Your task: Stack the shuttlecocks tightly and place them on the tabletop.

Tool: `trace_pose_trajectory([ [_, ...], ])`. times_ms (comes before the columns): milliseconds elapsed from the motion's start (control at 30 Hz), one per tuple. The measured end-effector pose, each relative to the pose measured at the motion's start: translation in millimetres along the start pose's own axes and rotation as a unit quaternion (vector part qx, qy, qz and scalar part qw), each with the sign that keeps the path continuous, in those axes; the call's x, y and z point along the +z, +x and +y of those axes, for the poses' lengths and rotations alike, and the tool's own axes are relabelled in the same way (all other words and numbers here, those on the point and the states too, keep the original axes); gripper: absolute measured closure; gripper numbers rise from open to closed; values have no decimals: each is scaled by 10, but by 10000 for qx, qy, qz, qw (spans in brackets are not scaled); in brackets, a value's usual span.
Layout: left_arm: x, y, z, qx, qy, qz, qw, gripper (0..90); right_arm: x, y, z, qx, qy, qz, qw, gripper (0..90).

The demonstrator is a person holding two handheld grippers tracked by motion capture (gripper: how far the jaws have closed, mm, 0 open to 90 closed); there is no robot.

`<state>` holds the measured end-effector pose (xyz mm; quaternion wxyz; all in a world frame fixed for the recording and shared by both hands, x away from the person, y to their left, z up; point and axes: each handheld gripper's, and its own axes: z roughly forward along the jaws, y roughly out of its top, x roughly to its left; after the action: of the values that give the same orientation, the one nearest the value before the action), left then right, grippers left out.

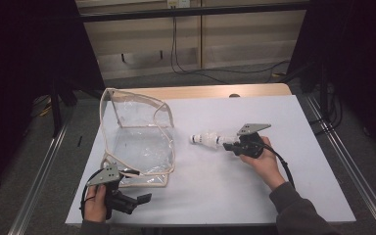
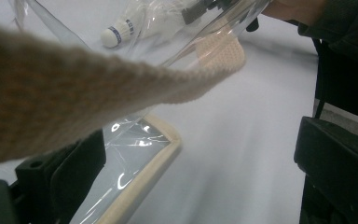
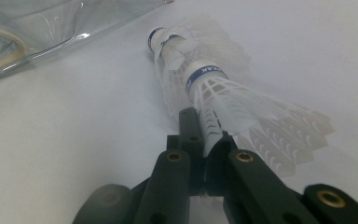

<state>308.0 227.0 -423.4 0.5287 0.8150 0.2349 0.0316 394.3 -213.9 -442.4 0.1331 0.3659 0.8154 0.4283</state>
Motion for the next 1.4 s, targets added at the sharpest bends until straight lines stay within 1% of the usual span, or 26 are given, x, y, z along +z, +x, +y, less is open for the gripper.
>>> trace_pose_trajectory([
  [467, 1, 2, 0, 3, -2, -1, 10000, 20, 3, -4, 24, -31, -14, -13, 10000, 895],
  [600, 2, 1, -1, -4, -18, 2, 10000, 20, 27, 5, 38, -72, -15, 18, 10000, 895],
  [767, -2, 3, -1, 11, 10, -2, 10000, 21, 35, 10, 36, -63, 3, 29, 10000, 895],
  [1400, 0, 9, -4, 10, -16, -10, 10000, 20, 70, -1, 27, -44, 26, 56, 10000, 894],
])
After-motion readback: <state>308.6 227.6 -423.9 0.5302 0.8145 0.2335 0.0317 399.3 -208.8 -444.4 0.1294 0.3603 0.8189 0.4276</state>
